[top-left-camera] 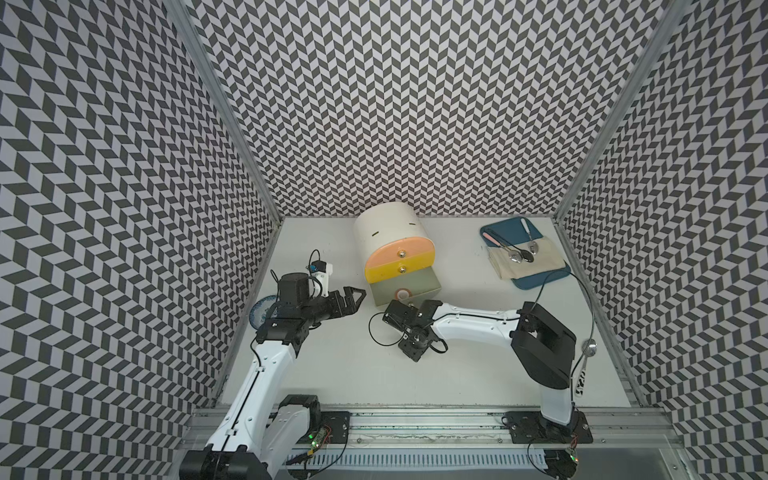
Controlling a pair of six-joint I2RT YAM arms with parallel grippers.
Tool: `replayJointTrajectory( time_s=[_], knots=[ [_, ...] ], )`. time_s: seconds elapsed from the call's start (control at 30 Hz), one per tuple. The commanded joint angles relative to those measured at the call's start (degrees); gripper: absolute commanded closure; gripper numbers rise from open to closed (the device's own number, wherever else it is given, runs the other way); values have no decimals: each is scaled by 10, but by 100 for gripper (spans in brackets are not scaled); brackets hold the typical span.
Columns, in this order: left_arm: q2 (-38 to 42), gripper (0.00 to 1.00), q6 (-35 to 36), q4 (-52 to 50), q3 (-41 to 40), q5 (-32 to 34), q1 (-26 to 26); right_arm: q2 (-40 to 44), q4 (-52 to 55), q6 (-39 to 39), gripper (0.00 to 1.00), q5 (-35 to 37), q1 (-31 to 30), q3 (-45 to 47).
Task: Place the transparent tape into the drawer according to color
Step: Pick up the tape at the center of the board.
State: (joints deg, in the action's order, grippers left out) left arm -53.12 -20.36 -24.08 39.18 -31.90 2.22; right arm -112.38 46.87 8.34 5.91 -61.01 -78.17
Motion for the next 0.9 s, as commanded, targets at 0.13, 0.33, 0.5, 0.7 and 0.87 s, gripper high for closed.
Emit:
replayJointTrajectory(
  time_s=[0.13,0.33,0.5,0.7,0.87],
  knots=[
    [9,0,6,6,-4,-10,-4,-21,8,-7,54,14,-3,-14],
    [12,0,6,5,-2,-13,-4,-39,18,-8,62,12,-2,-15],
    [12,0,6,7,-4,-16,-4,-50,25,-5,71,19,-2,-16],
    [12,0,6,7,-2,-18,-4,-56,31,-3,83,22,-2,-19],
    [12,0,7,6,-3,-18,-4,-59,32,-5,93,23,-2,-21]
  ],
)
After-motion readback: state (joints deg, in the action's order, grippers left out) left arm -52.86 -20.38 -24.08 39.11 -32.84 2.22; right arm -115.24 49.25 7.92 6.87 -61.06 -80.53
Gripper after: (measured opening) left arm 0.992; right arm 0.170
